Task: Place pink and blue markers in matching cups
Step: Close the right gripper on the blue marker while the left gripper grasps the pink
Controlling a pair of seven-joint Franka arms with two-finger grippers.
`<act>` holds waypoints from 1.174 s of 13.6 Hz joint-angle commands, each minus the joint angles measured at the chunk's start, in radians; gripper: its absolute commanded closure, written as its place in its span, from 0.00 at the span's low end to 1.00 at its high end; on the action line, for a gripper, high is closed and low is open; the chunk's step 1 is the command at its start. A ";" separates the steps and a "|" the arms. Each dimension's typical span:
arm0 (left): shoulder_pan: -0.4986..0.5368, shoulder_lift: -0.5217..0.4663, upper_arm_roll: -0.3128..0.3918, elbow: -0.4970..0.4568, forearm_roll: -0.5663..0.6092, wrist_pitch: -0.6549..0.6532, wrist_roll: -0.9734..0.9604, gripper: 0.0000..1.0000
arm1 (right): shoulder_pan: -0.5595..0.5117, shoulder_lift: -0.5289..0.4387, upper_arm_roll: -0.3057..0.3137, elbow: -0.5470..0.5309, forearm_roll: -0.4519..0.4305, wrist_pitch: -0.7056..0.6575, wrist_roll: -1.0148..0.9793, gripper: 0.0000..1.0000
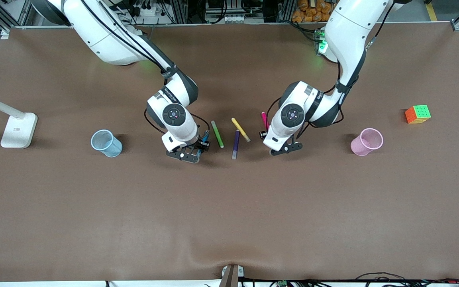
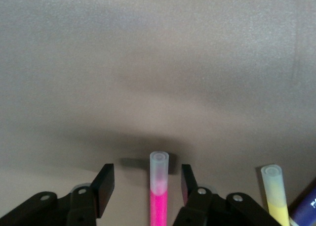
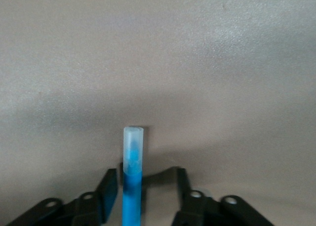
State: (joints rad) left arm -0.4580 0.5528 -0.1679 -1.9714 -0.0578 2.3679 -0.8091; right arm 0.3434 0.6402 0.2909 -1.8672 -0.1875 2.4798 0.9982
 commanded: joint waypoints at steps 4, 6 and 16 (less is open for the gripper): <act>-0.005 0.022 -0.001 -0.003 -0.011 0.068 -0.013 0.94 | 0.023 0.026 -0.002 0.025 -0.030 0.021 0.051 0.76; -0.001 0.018 -0.002 -0.003 -0.011 0.062 -0.010 1.00 | 0.023 0.026 -0.002 0.025 -0.030 0.022 0.053 0.90; 0.057 -0.103 0.031 0.126 0.109 -0.188 0.001 1.00 | -0.006 -0.075 -0.003 0.034 -0.235 -0.116 0.040 1.00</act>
State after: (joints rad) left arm -0.4263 0.4951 -0.1406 -1.8777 -0.0275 2.2680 -0.8065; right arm 0.3537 0.6280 0.2821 -1.8236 -0.3472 2.4282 1.0178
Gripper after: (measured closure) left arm 0.828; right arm 0.824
